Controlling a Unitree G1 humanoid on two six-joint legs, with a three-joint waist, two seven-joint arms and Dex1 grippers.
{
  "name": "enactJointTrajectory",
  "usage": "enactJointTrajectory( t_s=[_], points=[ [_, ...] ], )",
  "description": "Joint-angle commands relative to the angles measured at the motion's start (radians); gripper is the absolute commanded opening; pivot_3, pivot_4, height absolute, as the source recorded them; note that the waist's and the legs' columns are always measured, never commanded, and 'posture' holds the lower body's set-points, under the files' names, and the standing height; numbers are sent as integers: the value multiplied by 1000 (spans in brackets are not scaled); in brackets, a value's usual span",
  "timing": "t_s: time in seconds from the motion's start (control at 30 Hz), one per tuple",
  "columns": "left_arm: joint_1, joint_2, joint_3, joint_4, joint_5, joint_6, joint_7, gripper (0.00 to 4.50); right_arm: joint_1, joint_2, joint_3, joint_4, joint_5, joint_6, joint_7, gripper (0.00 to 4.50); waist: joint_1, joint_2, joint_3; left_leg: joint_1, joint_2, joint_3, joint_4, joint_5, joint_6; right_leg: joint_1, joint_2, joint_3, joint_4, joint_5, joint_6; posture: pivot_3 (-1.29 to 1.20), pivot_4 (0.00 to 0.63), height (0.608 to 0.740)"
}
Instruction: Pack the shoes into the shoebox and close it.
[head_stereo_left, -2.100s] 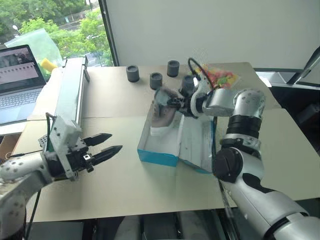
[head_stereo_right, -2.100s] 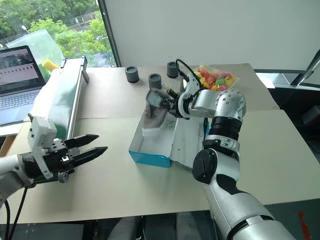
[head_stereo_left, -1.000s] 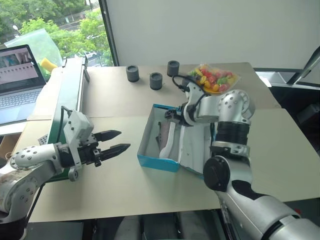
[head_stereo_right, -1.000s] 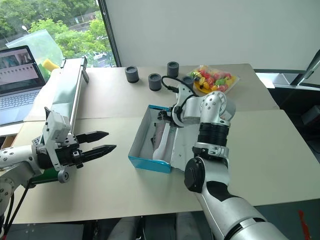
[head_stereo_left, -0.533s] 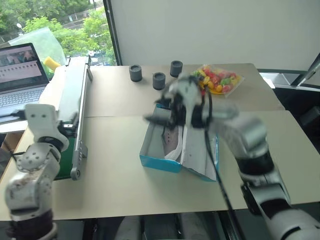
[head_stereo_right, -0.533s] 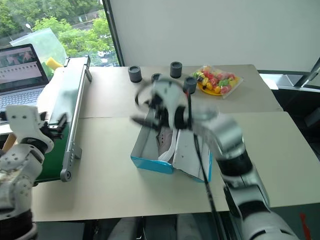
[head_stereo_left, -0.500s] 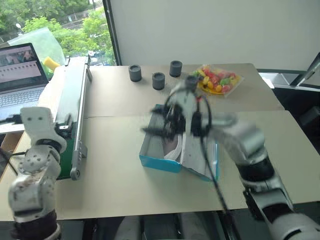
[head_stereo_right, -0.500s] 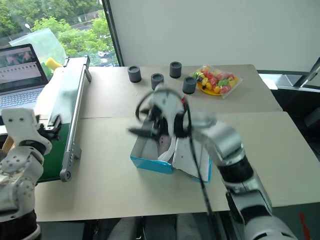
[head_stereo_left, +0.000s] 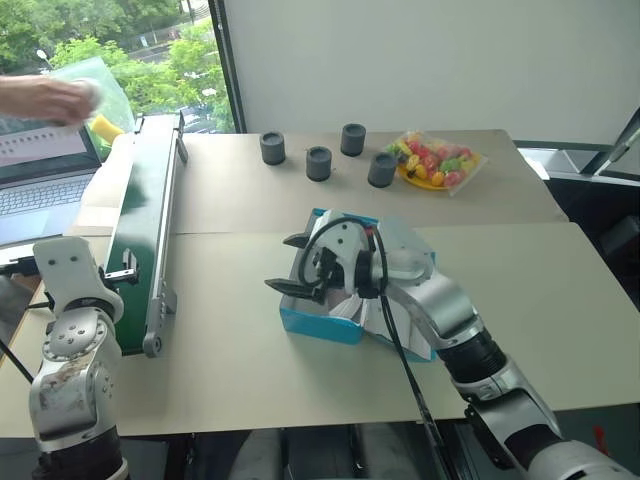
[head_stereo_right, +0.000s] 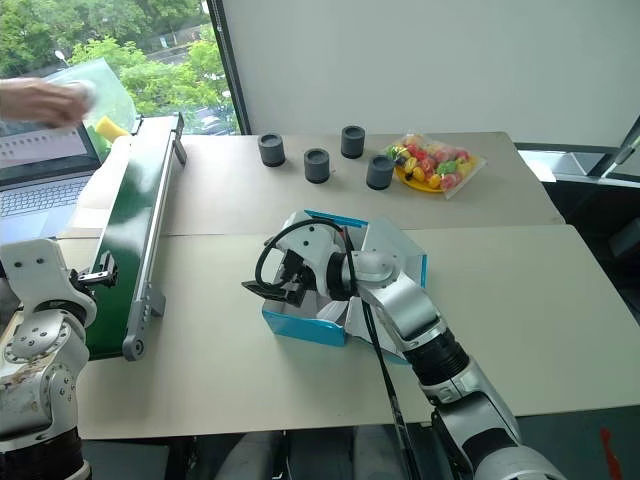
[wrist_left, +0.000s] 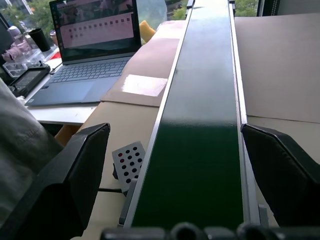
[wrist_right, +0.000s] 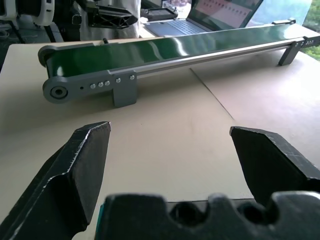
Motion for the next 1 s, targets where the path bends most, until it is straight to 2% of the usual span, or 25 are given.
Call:
enactJointTrajectory(
  t_s=[0.03, 0.4, 1.0],
  points=[
    [-3, 9, 16, 3, 26, -13, 2, 4431, 4, 11, -19, -7, -27, -39, -17, 4500, 0, 0, 0, 0, 0, 0, 0, 0, 0, 0, 0, 0, 0, 0, 0, 0, 150, 740],
    [-38, -16, 30, 40, -12, 38, -14, 4431, 0, 60, -1, -18, -73, 66, -67, 4500, -1, 0, 0, 0, 0, 0, 0, 0, 0, 0, 0, 0, 0, 0, 0, 0, 150, 740],
    [-68, -13, 24, 65, -15, 44, -41, 4431, 7, 84, -28, -44, -87, 98, -119, 4500, -2, 0, 0, 0, 0, 0, 0, 0, 0, 0, 0, 0, 0, 0, 0, 0, 150, 740]
  ],
)
